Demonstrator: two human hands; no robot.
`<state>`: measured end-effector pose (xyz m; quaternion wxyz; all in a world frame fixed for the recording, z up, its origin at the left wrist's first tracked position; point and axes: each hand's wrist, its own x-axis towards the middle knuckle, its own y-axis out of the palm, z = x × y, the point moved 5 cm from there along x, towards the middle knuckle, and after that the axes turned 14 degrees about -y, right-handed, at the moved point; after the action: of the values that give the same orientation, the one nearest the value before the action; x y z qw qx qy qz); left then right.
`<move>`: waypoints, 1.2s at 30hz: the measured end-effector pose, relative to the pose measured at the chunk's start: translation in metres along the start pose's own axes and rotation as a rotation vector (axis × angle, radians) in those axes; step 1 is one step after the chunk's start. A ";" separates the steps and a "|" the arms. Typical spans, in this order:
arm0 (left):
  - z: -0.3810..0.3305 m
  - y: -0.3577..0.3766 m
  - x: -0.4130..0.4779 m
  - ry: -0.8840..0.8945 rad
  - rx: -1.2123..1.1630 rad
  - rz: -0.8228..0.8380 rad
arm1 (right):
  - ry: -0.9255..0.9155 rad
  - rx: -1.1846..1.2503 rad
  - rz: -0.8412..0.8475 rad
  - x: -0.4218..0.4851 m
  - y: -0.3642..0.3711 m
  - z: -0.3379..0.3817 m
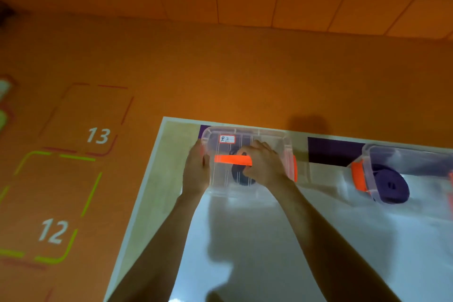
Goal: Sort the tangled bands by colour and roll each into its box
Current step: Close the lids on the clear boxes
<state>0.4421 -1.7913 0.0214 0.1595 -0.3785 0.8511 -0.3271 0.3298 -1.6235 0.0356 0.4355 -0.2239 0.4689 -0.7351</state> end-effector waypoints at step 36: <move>-0.026 -0.005 -0.036 0.070 0.534 -0.019 | 0.420 -0.014 -0.528 -0.145 -0.012 -0.056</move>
<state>0.4552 -1.7561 0.0446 0.2211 -0.3196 0.7359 -0.5545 0.3591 -1.4710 0.0317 0.1226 -0.1840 0.4792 -0.8494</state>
